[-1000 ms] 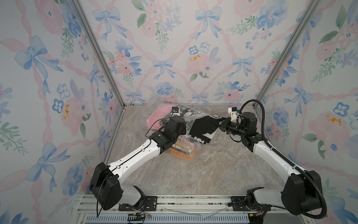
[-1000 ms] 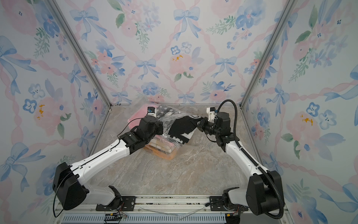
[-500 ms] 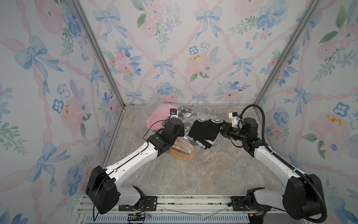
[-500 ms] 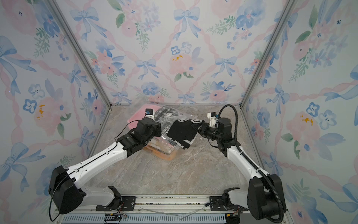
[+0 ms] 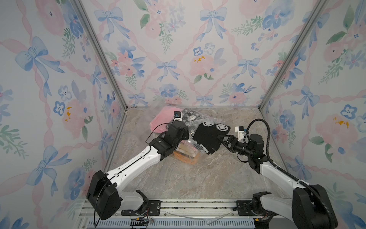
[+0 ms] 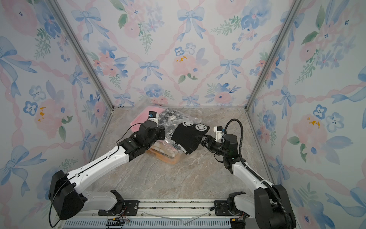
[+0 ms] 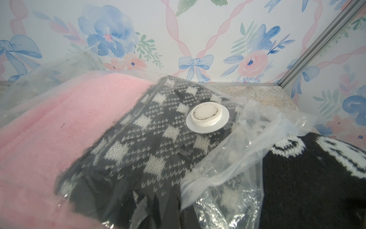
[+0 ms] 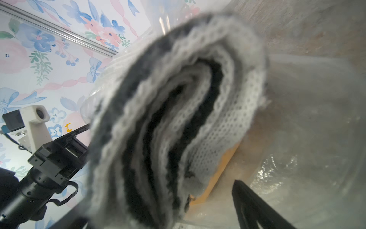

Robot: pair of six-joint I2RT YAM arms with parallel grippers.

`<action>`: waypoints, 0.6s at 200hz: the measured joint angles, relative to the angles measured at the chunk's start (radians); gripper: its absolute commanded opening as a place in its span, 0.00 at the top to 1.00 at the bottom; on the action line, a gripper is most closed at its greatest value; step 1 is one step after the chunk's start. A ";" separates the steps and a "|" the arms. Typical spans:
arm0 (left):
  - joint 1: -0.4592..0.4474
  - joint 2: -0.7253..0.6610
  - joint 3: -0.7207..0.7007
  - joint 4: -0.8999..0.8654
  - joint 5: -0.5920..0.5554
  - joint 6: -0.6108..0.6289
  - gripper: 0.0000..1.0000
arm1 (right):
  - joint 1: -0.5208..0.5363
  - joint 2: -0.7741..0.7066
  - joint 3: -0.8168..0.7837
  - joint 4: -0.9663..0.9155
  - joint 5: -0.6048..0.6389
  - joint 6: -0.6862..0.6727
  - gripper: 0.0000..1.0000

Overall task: Take the blanket out of the vacuum bag
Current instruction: Take out the blanket from the vacuum bag.

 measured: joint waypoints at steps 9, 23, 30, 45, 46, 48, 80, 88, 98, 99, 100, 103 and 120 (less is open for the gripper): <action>0.000 0.000 0.000 0.000 0.000 0.000 1.00 | 0.006 -0.004 -0.002 0.016 0.000 -0.001 0.01; 0.000 0.000 0.000 0.000 0.003 0.000 1.00 | 0.016 0.001 -0.002 0.046 0.000 -0.008 0.01; 0.000 0.000 0.000 0.000 0.004 0.000 1.00 | 0.024 0.010 -0.002 0.067 0.000 -0.009 0.00; 0.000 0.000 0.000 0.000 0.005 0.000 1.00 | 0.041 0.044 -0.002 0.111 0.000 -0.014 0.00; 0.000 0.000 0.000 0.000 0.005 0.000 1.00 | 0.042 0.048 -0.002 0.116 0.000 -0.016 0.00; 0.000 0.000 0.000 0.000 0.005 0.000 1.00 | 0.045 0.054 -0.002 0.121 0.000 -0.015 0.00; 0.000 0.000 0.000 0.000 0.009 0.002 1.00 | 0.070 0.154 0.001 0.212 -0.007 -0.016 0.00; 0.000 0.000 0.000 0.000 0.011 0.004 1.00 | 0.078 0.176 0.007 0.233 -0.010 -0.016 0.01; 0.000 0.000 0.000 0.000 0.011 0.004 1.00 | 0.093 0.201 0.020 0.254 -0.013 -0.019 0.02; 0.000 0.000 0.000 0.000 0.011 0.004 1.00 | 0.094 0.203 0.022 0.255 -0.014 -0.020 0.02; 0.000 0.000 0.000 0.000 0.011 0.004 1.00 | 0.096 0.206 0.024 0.257 -0.014 -0.020 0.02; 0.000 0.000 0.000 0.000 0.011 0.004 1.00 | 0.100 0.213 0.030 0.262 -0.015 -0.021 0.03; 0.000 0.000 0.000 0.000 0.011 0.004 1.00 | 0.134 0.250 0.072 0.298 -0.027 -0.030 0.14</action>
